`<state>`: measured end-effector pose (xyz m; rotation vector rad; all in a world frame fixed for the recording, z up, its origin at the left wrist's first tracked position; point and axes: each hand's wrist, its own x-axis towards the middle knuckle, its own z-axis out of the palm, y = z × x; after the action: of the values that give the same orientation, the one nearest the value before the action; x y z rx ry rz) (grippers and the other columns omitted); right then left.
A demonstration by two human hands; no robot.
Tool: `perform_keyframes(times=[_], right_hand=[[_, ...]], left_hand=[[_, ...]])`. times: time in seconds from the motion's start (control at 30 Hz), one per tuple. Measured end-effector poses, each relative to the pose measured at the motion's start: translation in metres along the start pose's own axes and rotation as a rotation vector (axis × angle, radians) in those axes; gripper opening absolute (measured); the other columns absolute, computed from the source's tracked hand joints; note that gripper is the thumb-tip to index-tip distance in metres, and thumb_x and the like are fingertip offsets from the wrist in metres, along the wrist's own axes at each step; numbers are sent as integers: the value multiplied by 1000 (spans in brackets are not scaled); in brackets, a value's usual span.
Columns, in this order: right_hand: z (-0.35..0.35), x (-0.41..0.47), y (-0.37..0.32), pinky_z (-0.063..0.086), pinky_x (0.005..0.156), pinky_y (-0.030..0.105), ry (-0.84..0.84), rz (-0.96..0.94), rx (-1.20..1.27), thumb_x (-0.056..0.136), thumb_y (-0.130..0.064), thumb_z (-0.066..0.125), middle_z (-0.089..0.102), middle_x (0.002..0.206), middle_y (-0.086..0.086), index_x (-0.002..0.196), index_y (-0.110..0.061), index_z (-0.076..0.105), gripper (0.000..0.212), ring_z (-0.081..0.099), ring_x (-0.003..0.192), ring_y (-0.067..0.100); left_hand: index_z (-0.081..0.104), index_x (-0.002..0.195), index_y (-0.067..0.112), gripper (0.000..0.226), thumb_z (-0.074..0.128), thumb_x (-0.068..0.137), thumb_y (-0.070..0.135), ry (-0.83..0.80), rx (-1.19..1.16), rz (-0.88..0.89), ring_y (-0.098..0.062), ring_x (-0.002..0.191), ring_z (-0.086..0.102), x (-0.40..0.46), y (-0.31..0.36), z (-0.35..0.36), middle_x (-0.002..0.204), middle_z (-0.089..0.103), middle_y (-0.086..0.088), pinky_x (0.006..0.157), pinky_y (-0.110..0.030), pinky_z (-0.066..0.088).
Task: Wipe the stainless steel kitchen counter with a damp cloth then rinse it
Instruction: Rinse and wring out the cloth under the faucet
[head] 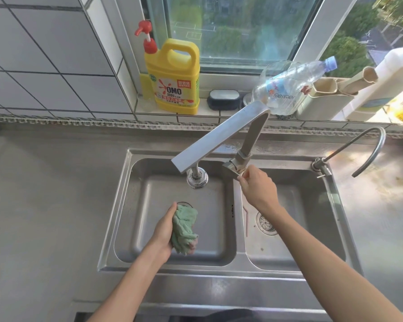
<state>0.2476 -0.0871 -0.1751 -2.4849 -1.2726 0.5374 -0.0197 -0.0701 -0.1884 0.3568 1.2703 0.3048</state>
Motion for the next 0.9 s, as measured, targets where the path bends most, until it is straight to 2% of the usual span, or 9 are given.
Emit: perform_keyframes(times=[0.07, 0.13, 0.23, 0.3, 0.47, 0.6, 0.67, 0.77, 0.9], right_hand=[[5, -20, -11, 45, 69, 37, -23, 102, 165, 92, -52, 60, 63, 84, -1, 84, -18, 51, 36, 60, 81, 32], [16, -46, -24, 58, 68, 43, -181, 154, 391, 84, -67, 61, 67, 75, 0, 81, -15, 56, 52, 68, 72, 30], [33, -81, -43, 63, 61, 40, -670, 299, 771, 70, -89, 57, 74, 101, 5, 109, -17, 67, 83, 75, 83, 21], [43, -95, -52, 63, 66, 39, -861, 322, 901, 70, -87, 63, 75, 112, 6, 120, -24, 68, 81, 74, 98, 26], [52, -109, -61, 51, 60, 32, -935, 196, 949, 68, -63, 86, 73, 89, 5, 108, -17, 72, 63, 74, 79, 27], [46, -109, -69, 24, 47, 30, -1144, 120, 1139, 79, -38, 84, 62, 81, 5, 96, -21, 67, 29, 56, 57, 19], [44, -110, -78, 17, 45, 31, -1323, 61, 1272, 88, -32, 74, 58, 78, 4, 95, -18, 64, 19, 51, 51, 15], [47, -118, -94, 21, 39, 25, -1590, 39, 1463, 95, -33, 59, 60, 73, 0, 93, -12, 64, 22, 50, 47, 10], [54, -119, -98, 38, 39, 21, -1563, 66, 1535, 94, -24, 52, 71, 95, 7, 105, -8, 65, 24, 57, 57, 15]], left_hand=[[66, 130, 4, 64, 47, 101, 58, 18, -33, 83, -36, 93, 73, -4, -2, 6, 116, 75, -18, 81, -41, 59], [65, 131, 1, 60, 45, 105, 51, 18, -101, 160, -31, 92, 73, -7, -4, 15, 119, 73, -21, 80, -39, 62], [60, 137, -2, 62, 40, 107, 47, -2, -171, 210, -37, 118, 66, -11, -7, 24, 135, 65, -27, 107, -48, 49], [62, 136, -1, 59, 38, 108, 46, -27, -142, 220, -37, 131, 61, -16, -9, 27, 134, 67, -25, 114, -51, 43], [79, 110, 16, 42, 50, 104, 46, 5, 278, 386, -22, 118, 70, -27, -5, 2, 113, 80, -4, 106, -39, 51], [69, 109, 14, 70, 93, 58, 56, -149, 85, 314, -22, 99, 69, -26, 8, -22, 114, 70, -14, 85, -36, 55], [65, 120, 14, 79, 93, 59, 57, -361, 10, 207, -30, 110, 65, -28, 11, -22, 120, 64, -20, 96, -45, 49], [57, 141, 16, 78, 87, 75, 44, -671, -268, 112, -34, 133, 59, -29, 14, -19, 139, 62, -13, 120, -53, 34], [72, 121, 19, 41, 84, 83, 28, -657, -290, 135, -18, 85, 71, -24, 26, -11, 86, 66, 1, 108, -49, 52]])
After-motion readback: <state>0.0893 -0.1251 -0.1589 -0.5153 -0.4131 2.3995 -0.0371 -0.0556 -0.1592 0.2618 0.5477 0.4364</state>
